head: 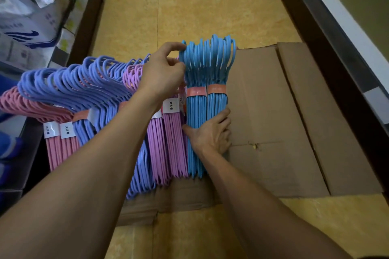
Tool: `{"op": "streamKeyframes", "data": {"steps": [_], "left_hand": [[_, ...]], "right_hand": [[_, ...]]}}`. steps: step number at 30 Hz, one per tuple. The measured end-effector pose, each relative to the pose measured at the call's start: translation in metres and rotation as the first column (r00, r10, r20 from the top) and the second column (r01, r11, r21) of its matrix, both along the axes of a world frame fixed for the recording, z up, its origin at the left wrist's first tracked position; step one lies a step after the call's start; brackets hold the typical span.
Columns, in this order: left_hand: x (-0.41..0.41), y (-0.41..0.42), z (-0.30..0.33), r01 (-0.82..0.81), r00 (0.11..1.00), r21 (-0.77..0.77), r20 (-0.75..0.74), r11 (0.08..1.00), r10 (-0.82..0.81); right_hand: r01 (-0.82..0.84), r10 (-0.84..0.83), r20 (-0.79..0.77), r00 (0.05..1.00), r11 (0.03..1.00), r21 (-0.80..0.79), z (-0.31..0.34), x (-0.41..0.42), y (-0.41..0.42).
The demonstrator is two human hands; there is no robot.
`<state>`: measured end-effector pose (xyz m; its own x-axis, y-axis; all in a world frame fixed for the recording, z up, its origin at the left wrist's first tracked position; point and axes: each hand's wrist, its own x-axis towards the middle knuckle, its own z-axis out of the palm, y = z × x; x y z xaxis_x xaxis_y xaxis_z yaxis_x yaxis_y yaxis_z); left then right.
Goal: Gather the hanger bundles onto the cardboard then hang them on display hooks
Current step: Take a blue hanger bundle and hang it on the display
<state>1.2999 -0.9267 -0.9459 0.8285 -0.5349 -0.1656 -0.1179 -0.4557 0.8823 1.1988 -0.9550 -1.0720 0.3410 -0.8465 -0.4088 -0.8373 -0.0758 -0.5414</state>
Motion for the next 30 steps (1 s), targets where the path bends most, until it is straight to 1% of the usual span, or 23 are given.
{"op": "streamKeyframes", "data": {"steps": [4,8,13,17,24,30], "left_hand": [[0.004,0.013,-0.002,-0.045,0.999,0.027,0.026,0.999,0.044],[0.004,0.025,-0.001,-0.041,0.998,0.023,-0.042,0.999,0.042],[0.007,0.030,0.006,-0.057,0.982,-0.006,-0.180,0.998,0.055],[0.000,0.020,0.009,-0.041,0.974,-0.019,-0.224,0.999,0.035],[-0.014,-0.002,0.011,-0.018,0.968,-0.022,-0.252,1.000,0.012],[-0.021,-0.011,0.012,0.051,0.978,0.000,-0.204,0.999,-0.050]], "right_hand": [[-0.047,0.046,-0.050,0.998,0.998,-0.028,-0.002,0.010,0.006],[-0.097,0.092,-0.072,0.993,0.994,-0.059,-0.001,0.015,0.005],[-0.148,0.139,-0.078,0.987,0.982,-0.121,0.000,0.004,-0.011],[-0.198,0.187,-0.096,0.978,0.972,-0.128,0.003,-0.011,-0.033],[-0.280,0.244,-0.187,0.952,0.939,-0.199,0.006,-0.035,-0.069],[-0.253,0.198,-0.217,0.956,0.931,-0.263,-0.001,-0.038,-0.076]]}}
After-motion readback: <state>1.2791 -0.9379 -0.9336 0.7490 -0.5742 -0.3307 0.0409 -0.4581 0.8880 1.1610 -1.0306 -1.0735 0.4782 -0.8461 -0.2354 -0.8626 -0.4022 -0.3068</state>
